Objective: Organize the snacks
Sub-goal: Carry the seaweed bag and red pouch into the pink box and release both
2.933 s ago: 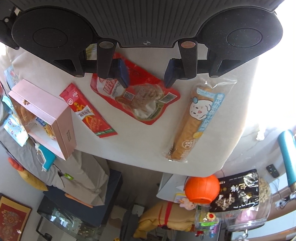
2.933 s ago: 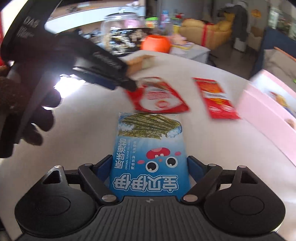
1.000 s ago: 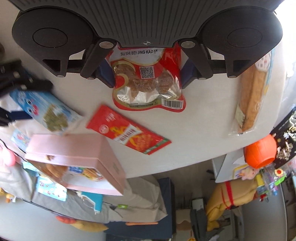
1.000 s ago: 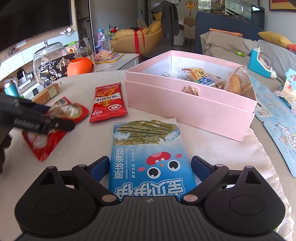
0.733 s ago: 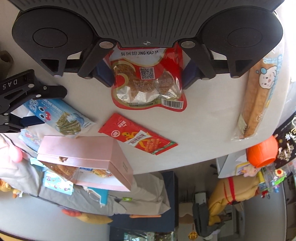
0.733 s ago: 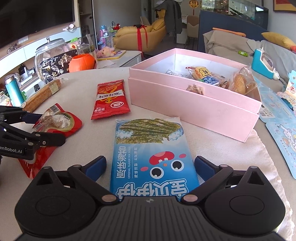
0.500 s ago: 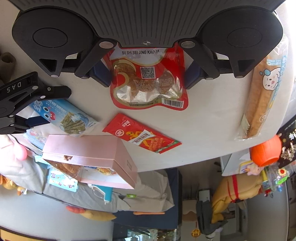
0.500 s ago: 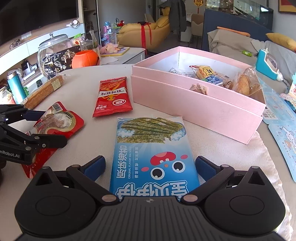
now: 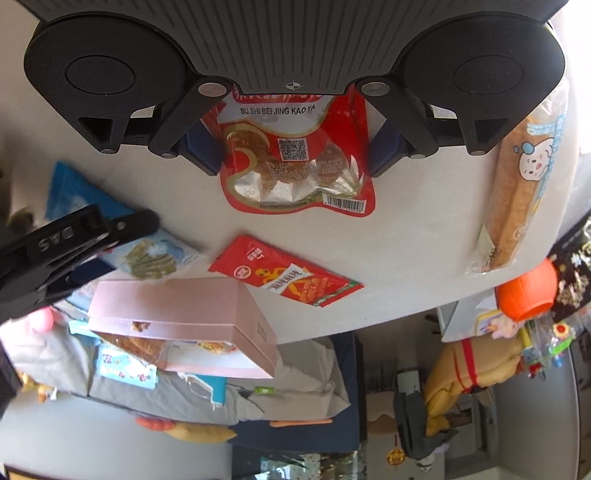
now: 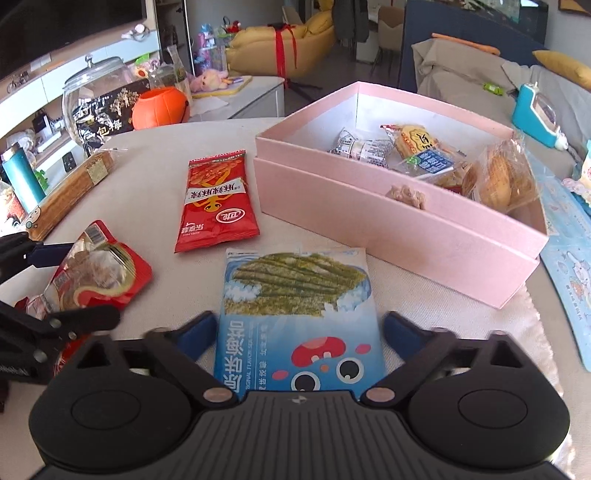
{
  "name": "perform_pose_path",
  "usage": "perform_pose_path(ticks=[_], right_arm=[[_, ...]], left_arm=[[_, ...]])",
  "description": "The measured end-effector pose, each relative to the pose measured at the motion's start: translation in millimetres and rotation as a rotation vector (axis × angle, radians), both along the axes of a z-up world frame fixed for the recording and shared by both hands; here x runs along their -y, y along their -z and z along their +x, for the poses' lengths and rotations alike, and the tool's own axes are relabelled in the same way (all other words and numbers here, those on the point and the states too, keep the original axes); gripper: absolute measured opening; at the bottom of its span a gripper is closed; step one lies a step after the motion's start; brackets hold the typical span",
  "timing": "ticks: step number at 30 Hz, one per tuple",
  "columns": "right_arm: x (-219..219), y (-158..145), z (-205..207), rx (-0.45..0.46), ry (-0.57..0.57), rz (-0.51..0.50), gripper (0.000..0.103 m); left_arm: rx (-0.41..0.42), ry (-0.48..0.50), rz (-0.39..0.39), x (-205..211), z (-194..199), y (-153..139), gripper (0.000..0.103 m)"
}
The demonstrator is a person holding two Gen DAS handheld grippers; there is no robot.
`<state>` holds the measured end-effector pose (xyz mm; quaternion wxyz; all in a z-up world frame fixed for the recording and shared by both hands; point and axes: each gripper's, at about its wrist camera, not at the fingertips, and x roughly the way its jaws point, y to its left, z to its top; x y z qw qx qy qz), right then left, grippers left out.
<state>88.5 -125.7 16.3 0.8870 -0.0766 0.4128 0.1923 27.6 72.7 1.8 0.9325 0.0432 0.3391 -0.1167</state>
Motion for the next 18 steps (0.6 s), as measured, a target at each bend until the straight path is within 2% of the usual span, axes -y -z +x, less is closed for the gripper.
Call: perform_pose_path(ticks=[2, 4, 8, 12, 18], right_arm=[[1.2, -9.6, -5.9, -0.005, -0.014, -0.023, 0.082], [6.2, -21.5, -19.1, 0.028, -0.019, -0.045, 0.082], [21.2, -42.5, -44.0, 0.086, -0.014, -0.056, 0.082], [35.4, -58.3, -51.5, 0.098, 0.008, -0.036, 0.082], [48.2, -71.1, -52.2, 0.138, 0.040, -0.046, 0.082]], left_arm=[[-0.020, 0.001, -0.014, -3.2, -0.2, -1.2, 0.089], [-0.056, 0.020, 0.001, -3.9, 0.4, -4.6, 0.090], [-0.108, 0.003, -0.021, -6.4, -1.8, -17.0, 0.078], [-0.032, 0.030, -0.081, -3.8, -18.5, -48.6, 0.077], [0.070, 0.118, -0.105, 19.8, -30.7, -94.0, 0.077]])
